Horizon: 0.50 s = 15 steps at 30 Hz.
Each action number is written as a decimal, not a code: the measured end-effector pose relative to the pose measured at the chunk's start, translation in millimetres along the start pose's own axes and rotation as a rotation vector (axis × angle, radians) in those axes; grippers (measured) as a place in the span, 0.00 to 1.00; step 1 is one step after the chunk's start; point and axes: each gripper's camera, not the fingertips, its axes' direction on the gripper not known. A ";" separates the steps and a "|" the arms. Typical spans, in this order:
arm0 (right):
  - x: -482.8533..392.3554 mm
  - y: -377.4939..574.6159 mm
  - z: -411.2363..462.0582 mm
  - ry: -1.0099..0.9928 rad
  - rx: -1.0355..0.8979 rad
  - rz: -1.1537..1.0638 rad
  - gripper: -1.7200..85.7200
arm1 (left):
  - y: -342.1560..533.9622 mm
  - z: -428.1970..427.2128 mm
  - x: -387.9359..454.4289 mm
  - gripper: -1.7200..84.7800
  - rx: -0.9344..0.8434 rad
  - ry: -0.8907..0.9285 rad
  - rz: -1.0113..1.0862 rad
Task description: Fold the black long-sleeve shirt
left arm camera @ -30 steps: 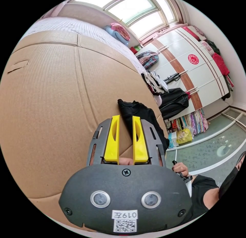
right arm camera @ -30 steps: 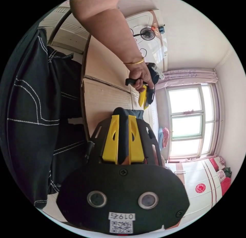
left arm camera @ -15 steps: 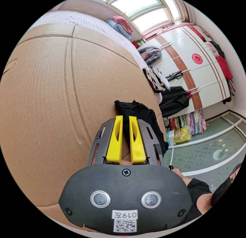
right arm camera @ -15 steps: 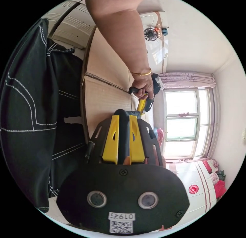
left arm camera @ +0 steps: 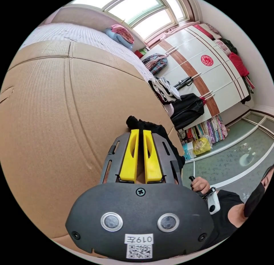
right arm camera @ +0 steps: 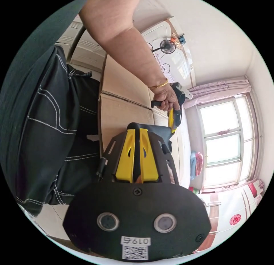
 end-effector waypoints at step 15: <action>0.0 75.4 54.5 -0.009 0.066 0.087 0.06 | 41.1 24.2 8.8 0.04 -0.032 -0.006 -0.078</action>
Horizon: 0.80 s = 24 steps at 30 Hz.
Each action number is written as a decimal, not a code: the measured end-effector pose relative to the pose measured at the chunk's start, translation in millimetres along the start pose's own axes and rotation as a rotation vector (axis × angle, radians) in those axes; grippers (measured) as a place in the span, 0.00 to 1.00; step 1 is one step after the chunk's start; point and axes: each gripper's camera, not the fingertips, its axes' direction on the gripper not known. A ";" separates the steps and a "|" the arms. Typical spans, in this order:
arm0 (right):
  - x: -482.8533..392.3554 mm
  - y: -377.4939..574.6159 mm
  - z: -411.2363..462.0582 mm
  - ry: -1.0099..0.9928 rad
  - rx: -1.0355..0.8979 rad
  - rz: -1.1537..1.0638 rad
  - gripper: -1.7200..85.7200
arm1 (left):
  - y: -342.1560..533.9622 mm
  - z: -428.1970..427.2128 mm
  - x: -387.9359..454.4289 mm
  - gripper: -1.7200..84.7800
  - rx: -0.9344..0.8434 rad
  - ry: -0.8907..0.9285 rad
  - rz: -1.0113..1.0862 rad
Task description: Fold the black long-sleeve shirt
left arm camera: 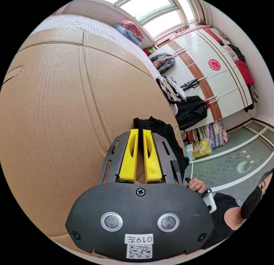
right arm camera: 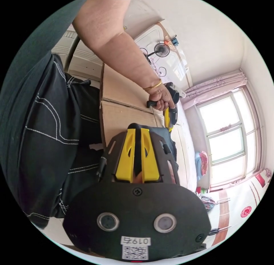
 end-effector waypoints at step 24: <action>160.0 323.7 129.6 -0.409 -0.091 0.992 0.01 | 239.4 60.8 277.9 0.03 -0.018 -0.351 0.838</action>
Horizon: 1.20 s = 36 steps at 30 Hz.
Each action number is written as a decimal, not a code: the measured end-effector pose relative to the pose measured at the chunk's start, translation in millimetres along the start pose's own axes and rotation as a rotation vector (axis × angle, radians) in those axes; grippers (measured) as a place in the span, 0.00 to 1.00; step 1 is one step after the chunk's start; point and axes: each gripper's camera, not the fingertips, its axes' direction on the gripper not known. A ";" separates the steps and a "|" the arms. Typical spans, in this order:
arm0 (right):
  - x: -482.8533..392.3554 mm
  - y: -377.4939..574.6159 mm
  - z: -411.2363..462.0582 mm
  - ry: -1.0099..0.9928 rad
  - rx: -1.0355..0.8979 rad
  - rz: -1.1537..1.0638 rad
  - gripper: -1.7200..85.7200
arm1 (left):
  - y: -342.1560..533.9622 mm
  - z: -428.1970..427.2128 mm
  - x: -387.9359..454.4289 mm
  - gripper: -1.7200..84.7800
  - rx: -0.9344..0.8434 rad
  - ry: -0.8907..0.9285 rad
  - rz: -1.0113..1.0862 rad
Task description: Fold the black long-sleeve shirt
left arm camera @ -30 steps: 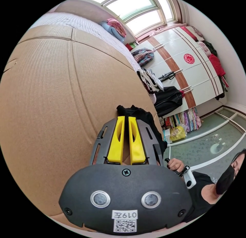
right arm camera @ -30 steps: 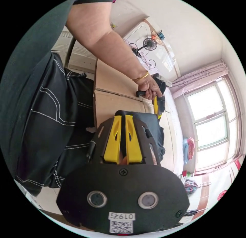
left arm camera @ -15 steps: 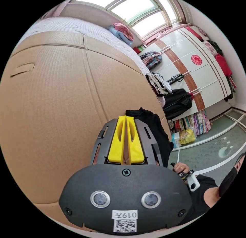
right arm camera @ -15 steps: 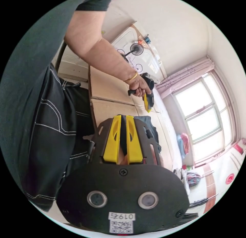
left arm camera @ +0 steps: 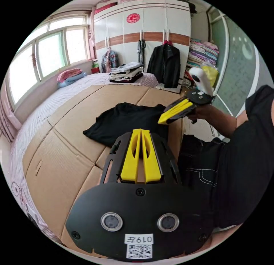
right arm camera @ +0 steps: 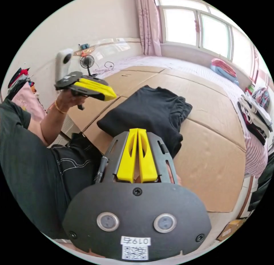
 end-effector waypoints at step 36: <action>298.4 5.4 145.5 -0.246 -0.058 0.091 0.11 | -27.6 57.4 46.5 0.04 -0.087 -0.343 0.066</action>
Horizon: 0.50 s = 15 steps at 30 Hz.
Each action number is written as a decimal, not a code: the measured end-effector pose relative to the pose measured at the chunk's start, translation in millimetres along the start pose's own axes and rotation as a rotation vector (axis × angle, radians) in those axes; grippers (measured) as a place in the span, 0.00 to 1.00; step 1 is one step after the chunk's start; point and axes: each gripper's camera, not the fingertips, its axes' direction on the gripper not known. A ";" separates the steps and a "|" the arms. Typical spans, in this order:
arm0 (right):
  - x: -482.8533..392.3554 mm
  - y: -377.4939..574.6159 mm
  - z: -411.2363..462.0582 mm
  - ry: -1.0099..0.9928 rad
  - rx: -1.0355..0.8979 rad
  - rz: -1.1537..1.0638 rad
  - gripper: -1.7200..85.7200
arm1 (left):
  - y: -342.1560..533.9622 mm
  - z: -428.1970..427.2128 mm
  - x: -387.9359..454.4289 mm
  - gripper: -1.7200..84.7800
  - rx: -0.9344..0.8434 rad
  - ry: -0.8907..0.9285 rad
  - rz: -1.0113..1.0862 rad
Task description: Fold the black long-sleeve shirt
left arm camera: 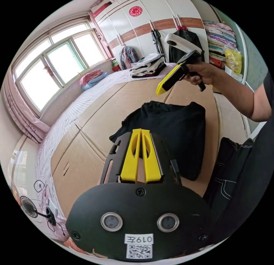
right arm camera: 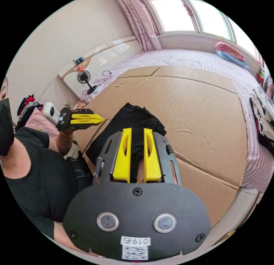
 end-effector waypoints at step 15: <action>123.7 14.4 86.7 -0.187 -0.012 0.173 0.12 | -55.5 138.2 -184.3 0.11 -0.048 0.447 0.037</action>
